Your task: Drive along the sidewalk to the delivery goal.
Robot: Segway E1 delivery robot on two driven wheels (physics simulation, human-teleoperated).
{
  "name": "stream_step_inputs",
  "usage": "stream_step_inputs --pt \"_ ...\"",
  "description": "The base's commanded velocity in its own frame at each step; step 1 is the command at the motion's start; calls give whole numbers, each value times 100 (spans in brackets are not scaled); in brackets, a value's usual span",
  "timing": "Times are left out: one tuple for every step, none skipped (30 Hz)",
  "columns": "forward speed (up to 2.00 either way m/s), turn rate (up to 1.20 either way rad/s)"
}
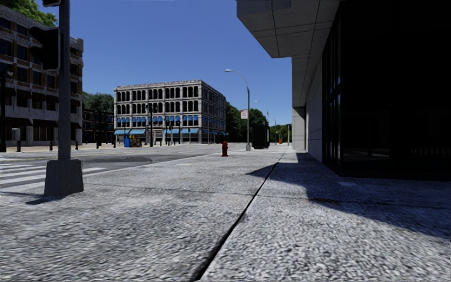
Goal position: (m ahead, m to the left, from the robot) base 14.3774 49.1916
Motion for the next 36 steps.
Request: stream_step_inputs --pt "149 37" --pt "149 37" --pt "149 37" --pt "149 31" --pt "149 31" --pt "149 13" --pt "149 0" --pt "149 0" --pt "149 0" --pt "149 0" --pt "149 0" --pt "149 0" --pt "149 0" --pt "149 0" --pt "149 0" --pt "149 0" --pt "149 0" --pt "149 0" --pt "149 0" --pt "149 0" --pt "149 0" --pt "149 0" --pt "149 0" --pt "149 0" --pt "149 0" --pt "149 0" --pt "149 0" --pt "149 0" --pt "149 0" --pt "149 0" --pt "149 0" --pt "149 0" --pt "149 0" --pt "149 0" --pt "149 0" --pt "149 6"
